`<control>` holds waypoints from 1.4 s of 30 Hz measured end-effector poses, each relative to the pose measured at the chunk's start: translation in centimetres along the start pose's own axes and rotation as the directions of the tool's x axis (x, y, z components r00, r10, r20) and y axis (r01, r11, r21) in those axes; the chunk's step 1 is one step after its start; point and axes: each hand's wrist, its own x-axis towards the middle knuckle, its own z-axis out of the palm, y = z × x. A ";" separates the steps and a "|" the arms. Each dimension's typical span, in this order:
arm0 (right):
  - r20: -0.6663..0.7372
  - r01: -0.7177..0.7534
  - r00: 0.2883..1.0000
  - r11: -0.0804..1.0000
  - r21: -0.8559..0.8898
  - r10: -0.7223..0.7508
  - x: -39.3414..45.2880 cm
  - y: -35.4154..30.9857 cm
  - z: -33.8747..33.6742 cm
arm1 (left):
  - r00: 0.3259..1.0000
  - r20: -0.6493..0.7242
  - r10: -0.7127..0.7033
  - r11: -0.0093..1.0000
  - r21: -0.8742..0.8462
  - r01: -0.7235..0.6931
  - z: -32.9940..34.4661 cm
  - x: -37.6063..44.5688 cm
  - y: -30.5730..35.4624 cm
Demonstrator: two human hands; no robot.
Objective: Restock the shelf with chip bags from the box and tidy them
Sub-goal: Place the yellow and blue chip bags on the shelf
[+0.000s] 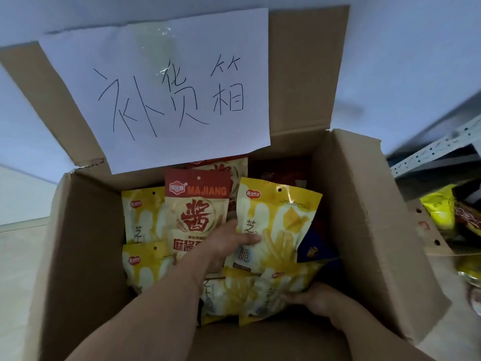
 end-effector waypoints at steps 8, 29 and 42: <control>0.001 0.169 0.985 0.966 0.194 -0.173 -3.7 0.0 0.6 | 0.987 -0.082 0.137 0.983 -0.115 -0.146 0.8 -2.2 3.3; -0.778 0.767 0.559 0.534 0.355 -0.286 -50.9 19.1 0.9 | 0.708 0.536 0.460 0.778 0.140 -0.612 33.3 -38.2 22.2; -0.966 0.922 0.214 0.295 0.249 0.145 -72.4 50.9 -4.3 | 0.399 0.839 0.371 0.600 0.111 -0.792 74.7 -59.9 13.3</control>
